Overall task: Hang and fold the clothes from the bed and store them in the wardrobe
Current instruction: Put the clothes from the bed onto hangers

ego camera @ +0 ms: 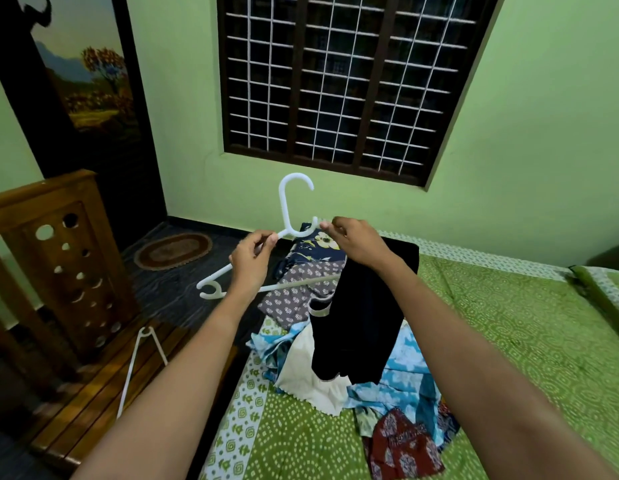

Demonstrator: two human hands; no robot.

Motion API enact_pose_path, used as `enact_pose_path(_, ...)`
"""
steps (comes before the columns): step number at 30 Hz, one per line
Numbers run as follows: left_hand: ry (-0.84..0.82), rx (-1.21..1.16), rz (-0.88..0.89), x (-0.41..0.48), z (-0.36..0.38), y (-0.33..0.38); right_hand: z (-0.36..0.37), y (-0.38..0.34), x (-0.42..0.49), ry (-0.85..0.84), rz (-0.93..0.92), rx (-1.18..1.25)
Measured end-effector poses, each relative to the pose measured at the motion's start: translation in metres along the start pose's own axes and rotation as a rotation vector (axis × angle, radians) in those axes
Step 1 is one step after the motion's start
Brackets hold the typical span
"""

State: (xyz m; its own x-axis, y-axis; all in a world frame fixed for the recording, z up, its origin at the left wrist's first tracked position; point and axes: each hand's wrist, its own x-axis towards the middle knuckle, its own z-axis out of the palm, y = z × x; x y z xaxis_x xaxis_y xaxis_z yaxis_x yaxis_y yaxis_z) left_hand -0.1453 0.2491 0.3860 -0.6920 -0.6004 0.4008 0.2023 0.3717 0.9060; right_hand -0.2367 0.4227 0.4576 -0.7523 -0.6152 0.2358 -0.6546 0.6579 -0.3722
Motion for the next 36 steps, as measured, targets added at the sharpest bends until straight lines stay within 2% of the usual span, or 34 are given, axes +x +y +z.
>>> enact_pose_path(2, 0.173, 0.239, 0.108, -0.003, 0.005, 0.007, 0.002, 0.002, 0.001, 0.035, 0.025, -0.002)
enact_pose_path(4, 0.365, 0.380, 0.271, -0.009, 0.012, 0.019, 0.003, 0.001, 0.002, 0.038, 0.034, -0.006)
enact_pose_path(5, 0.335, 0.386, 0.354, -0.014, 0.019, 0.026, 0.003, 0.001, 0.002, 0.041, 0.034, -0.006)
enact_pose_path(7, 0.021, 0.277, 0.367, -0.024, 0.036, 0.033, 0.002, -0.003, 0.003, 0.045, 0.041, -0.003)
enact_pose_path(9, -0.305, 0.186, 0.136, -0.034, 0.052, 0.035, -0.001, -0.007, 0.005, 0.049, 0.046, 0.004)
enact_pose_path(11, -0.452, 0.108, -0.025, -0.042, 0.065, 0.036, -0.003, -0.009, 0.006, 0.054, 0.044, 0.013)
enact_pose_path(14, -0.475, 0.001, -0.034, -0.048, 0.075, 0.040, -0.005, -0.008, 0.004, 0.058, 0.040, 0.015)
enact_pose_path(18, -0.361, -0.058, 0.005, -0.050, 0.073, 0.043, -0.007, -0.002, 0.001, 0.066, 0.062, -0.003)
enact_pose_path(20, -0.367, -0.096, 0.008, -0.052, 0.074, 0.040, -0.007, 0.000, 0.000, 0.076, 0.068, -0.006)
enact_pose_path(26, -0.225, -0.040, 0.091, -0.055, 0.075, 0.019, 0.001, 0.003, -0.001, 0.118, 0.056, -0.025)
enact_pose_path(28, -0.274, -0.081, 0.093, -0.054, 0.074, 0.012, 0.002, 0.004, -0.002, 0.114, 0.063, -0.053)
enact_pose_path(32, -0.571, -0.268, -0.160, -0.060, 0.070, 0.015, 0.007, 0.002, -0.004, 0.117, 0.054, -0.079)
enact_pose_path(36, -0.592, -0.477, -0.504, -0.064, 0.069, 0.011, 0.008, 0.002, -0.005, 0.115, 0.039, -0.065)
